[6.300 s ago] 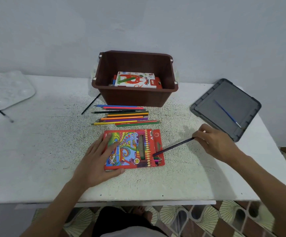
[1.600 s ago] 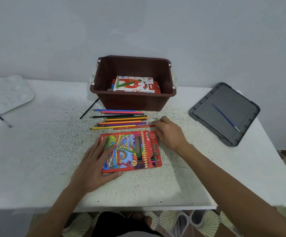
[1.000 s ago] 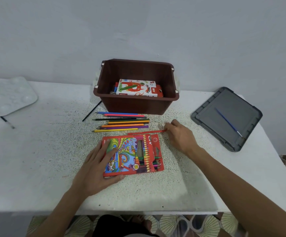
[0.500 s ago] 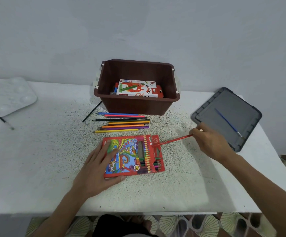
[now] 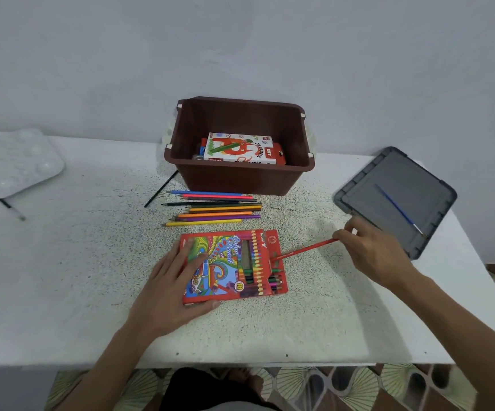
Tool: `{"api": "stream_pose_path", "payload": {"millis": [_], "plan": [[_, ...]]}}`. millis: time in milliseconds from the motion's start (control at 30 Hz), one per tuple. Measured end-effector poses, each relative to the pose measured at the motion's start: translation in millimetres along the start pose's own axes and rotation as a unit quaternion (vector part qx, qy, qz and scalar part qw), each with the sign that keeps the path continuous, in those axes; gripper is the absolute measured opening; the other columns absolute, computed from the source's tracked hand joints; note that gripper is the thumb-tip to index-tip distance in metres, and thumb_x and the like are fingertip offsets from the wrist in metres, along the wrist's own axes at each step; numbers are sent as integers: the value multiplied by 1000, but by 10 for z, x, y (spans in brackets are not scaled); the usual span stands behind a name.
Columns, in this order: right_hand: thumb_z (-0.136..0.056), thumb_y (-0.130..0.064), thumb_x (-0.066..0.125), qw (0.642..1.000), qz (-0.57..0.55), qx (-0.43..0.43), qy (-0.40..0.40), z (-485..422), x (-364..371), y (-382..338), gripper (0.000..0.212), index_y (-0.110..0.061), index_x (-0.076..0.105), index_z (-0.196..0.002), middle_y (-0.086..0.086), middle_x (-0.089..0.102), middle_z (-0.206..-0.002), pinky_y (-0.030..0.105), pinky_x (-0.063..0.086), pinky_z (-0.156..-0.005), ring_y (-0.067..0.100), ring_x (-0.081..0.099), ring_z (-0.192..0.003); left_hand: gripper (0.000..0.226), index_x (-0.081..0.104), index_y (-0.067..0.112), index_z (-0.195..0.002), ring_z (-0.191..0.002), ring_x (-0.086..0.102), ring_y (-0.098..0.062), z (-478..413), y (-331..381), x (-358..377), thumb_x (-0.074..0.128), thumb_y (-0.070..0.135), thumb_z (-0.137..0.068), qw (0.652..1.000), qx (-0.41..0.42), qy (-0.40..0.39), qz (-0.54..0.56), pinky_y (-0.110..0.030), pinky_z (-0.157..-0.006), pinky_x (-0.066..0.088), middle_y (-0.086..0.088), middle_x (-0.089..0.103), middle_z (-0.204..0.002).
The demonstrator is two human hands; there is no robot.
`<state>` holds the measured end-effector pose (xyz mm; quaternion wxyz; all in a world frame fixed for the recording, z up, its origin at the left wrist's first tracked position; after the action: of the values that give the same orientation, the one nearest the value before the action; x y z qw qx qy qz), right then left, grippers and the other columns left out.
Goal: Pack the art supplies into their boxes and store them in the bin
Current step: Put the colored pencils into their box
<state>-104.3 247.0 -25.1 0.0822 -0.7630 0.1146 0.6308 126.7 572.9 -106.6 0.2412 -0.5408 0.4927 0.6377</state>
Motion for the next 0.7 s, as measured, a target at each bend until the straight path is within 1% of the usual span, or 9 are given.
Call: {"api": "stream_pose_path", "payload": {"millis": [167, 233, 300, 367, 433, 500, 567, 633, 700], "plan": [[-78, -3, 77, 997, -64, -32, 18, 4, 268, -450, 22, -6, 72, -100, 7, 62, -81, 19, 36, -58, 16, 55, -65, 97, 28, 31, -153, -152, -4, -15, -4, -8, 0, 40, 89, -77, 1000, 2, -6, 0, -41, -118, 15, 8, 1, -166], [-80, -7, 76, 994, -103, -36, 15, -5, 400, -650, 22, -8, 72, -102, 4, 60, -81, 20, 38, -58, 15, 53, -68, 97, 27, 31, -153, -152, -5, -14, -7, -10, 0, 40, 89, -77, 1000, 4, -6, -2, -41, -119, 15, 8, 1, -166], [-84, -13, 69, 987, -154, -30, 20, -17, 487, -811, 22, -8, 72, -106, 4, 59, -84, 22, 43, -59, 16, 53, -71, 97, 27, 31, -154, -152, -5, -14, -8, -7, 0, 41, 89, -77, 1000, 3, -3, -1, -41, -118, 15, 7, 2, -166], [-89, -21, 59, 979, -200, -22, 23, -38, 516, -949, 29, -6, 70, -112, 6, 58, -87, 21, 43, -63, 17, 53, -74, 98, 28, 30, -154, -152, -5, -15, -7, -6, 2, 41, 89, -77, 1000, 3, 0, -2, -41, -118, 15, 7, 3, -166], [-95, -23, 48, 971, -237, -3, 37, -43, 537, -1044, 33, -4, 67, -113, 5, 56, -91, 17, 39, -68, 15, 51, -77, 97, 26, 31, -154, -152, -5, -14, -6, -11, 6, 39, 89, -77, 1000, 5, 2, -9, -41, -118, 14, 9, 0, -165], [-97, -21, 43, 961, -268, 32, 55, -35, 562, -1075, 32, -3, 66, -111, 4, 56, -93, 9, 35, -70, 10, 48, -77, 97, 25, 32, -153, -152, -5, -14, -2, -20, 6, 39, 89, -77, 1000, 6, 3, -10, -41, -118, 14, 10, -2, -165], [-98, -22, 47, 955, -286, 60, 53, -30, 585, -1074, 30, -5, 69, -110, 3, 55, -94, 5, 34, -69, 8, 49, -77, 96, 22, 34, -153, -152, -5, -14, 3, -26, 12, 40, 89, -77, 1000, 8, 6, -5, -40, -117, 14, 11, -3, -165], [-96, -18, 60, 954, -289, 69, 41, -33, 620, -1060, 19, -10, 72, -107, 2, 56, -93, 8, 35, -70, 12, 52, -79, 95, 19, 36, -154, -152, -4, -15, 4, -25, 20, 41, 88, -77, 1000, 11, 7, -1, -41, -117, 14, 11, -3, -165], [-91, -9, 67, 952, -296, 76, 29, -43, 659, -1048, 17, -13, 75, -105, 1, 56, -92, 10, 36, -70, 12, 52, -81, 95, 20, 36, -154, -152, -4, -15, 4, -24, 25, 42, 88, -77, 1000, 13, 9, -1, -41, -118, 14, 11, -2, -165]]}}
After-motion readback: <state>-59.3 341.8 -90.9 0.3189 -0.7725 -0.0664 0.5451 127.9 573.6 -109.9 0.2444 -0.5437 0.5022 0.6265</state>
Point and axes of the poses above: each hand's wrist, its own z-axis away from the middle knuckle, its own x-axis out of the palm, y = z × x, the point moved 2 cm from there along -z, towards the middle knuckle
